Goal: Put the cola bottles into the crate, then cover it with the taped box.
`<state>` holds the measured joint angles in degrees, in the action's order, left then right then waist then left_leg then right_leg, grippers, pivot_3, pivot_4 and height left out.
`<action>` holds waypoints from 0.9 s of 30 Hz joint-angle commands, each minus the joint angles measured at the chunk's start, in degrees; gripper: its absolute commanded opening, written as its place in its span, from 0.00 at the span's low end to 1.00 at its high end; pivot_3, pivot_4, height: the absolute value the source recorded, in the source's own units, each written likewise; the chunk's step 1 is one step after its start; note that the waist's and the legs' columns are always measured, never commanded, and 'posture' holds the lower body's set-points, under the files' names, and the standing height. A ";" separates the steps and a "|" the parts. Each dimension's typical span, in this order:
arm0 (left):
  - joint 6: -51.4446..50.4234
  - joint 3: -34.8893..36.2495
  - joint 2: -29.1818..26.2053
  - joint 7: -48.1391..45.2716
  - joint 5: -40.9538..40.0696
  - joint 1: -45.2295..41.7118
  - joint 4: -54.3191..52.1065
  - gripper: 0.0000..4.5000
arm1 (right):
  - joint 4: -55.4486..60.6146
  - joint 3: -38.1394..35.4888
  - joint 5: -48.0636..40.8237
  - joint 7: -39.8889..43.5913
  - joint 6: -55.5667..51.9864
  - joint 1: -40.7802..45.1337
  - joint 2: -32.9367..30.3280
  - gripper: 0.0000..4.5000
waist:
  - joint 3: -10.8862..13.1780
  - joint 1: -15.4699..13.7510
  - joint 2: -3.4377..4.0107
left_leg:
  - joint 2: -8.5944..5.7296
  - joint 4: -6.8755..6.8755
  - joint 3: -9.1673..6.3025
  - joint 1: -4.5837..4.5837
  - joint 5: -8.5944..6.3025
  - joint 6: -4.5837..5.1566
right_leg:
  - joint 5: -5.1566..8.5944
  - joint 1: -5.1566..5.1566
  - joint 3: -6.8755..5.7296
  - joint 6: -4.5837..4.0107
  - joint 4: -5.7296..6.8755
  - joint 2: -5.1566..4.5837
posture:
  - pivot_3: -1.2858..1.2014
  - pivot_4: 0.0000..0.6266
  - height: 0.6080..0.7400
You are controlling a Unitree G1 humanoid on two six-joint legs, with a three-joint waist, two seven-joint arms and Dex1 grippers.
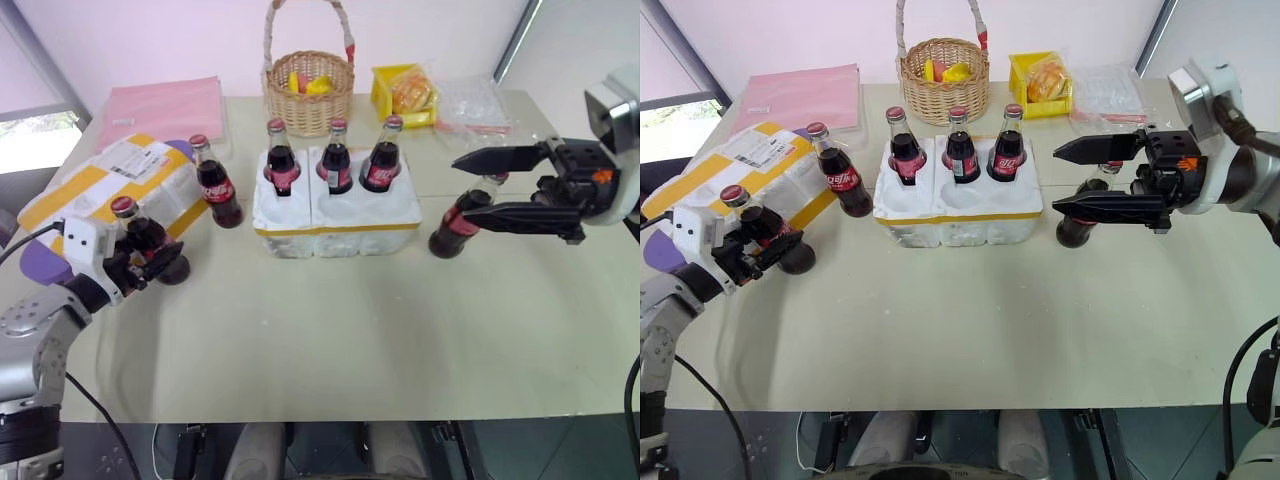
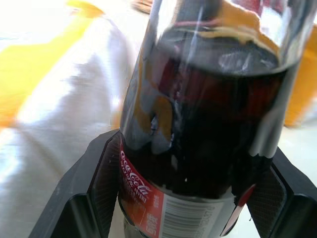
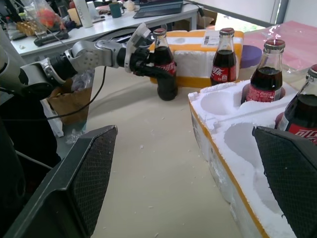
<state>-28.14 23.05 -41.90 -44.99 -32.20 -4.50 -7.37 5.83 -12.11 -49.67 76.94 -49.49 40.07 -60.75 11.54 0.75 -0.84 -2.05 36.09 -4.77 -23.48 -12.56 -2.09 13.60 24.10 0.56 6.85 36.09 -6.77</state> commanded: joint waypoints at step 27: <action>-18.26 -27.30 15.25 5.12 -0.75 -54.33 6.74 0.62 | 7.52 -9.38 -0.42 -8.67 3.26 -11.77 0.38 1.00 | 0.21 0.16 -0.26 | -0.07 0.12 0.05 -0.09 0.02 0.04 | -0.27 0.04 0.21 0.54 0.01 0.11 | 0.52 0.24 0.98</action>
<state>-49.50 -4.54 -27.12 -41.03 -34.95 -55.52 0.28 11.80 -18.97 -49.38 69.02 -47.04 27.97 -60.10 11.75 0.91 -1.09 -2.12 36.21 -4.72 -23.58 -12.53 -2.05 13.34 24.14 0.78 7.40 36.10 -6.67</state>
